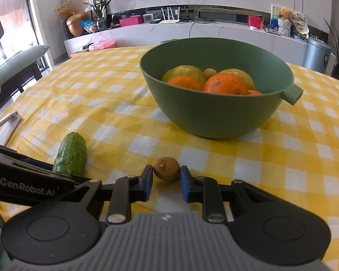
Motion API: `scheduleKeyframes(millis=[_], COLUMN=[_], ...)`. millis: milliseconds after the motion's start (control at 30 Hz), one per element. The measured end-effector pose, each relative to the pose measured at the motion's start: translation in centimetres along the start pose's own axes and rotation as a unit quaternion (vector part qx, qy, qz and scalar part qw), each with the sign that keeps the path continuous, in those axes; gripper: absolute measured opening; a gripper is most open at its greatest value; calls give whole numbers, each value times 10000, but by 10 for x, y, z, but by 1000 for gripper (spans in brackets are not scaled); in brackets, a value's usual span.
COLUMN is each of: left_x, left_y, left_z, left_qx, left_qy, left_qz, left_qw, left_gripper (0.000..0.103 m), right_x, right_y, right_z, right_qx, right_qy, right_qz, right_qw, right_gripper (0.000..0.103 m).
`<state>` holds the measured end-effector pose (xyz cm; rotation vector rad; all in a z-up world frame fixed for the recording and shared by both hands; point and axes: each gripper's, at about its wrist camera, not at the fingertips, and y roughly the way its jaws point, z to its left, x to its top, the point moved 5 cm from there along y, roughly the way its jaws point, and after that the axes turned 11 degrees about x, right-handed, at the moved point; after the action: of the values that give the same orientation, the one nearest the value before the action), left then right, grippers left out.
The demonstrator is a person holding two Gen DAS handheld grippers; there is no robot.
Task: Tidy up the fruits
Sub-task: 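Grasp the green cucumber with the left gripper while the right gripper grasps a longan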
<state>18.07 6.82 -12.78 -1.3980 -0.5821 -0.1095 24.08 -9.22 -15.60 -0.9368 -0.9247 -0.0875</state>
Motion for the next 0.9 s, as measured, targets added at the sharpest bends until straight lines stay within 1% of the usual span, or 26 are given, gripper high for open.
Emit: scheduleKeyframes(millis=[133,200,300,400,500,567,667,833,900], left_x=[-3,-5,-4,-2,2,4,2,-3,-6], left_y=[0,-1,-1,-6,-9,-8,-5,-2,3], left_z=[-7,-8,-6,-15,-27,-34,-40,-41,-39], left_qx=[124,251,98,17,-87,-87,-68,-21,67], left_qy=[209,300,269,590,882,1038,1186,1195,1111], left_qz=[-140,-221,-289,-511,-717,-828,-884,-913,-839], left_qw=[9996,9990,9992,9969,9935,9911,9890,9886,9902], left_gripper=[69,61,56,50,47,47,46,48,56], right_x=[0,0,0,0,0,0,1,1,0], right_y=[0,0,1,0,-2,-4,-7,-10,-11], right_z=[-5,-7,-6,-7,-11,-19,-26,-27,-29], right_qx=[-4,-2,-7,-8,-52,-139,-184,-199,-194], right_qy=[174,232,245,286,392,558,765,800,791], right_qz=[-24,-16,-28,-56,-74,-91,-149,-177,-166], right_qw=[9998,9997,9997,9996,9992,9983,9968,9964,9965], right_gripper=[22,22,22,22,22,22,22,22,22])
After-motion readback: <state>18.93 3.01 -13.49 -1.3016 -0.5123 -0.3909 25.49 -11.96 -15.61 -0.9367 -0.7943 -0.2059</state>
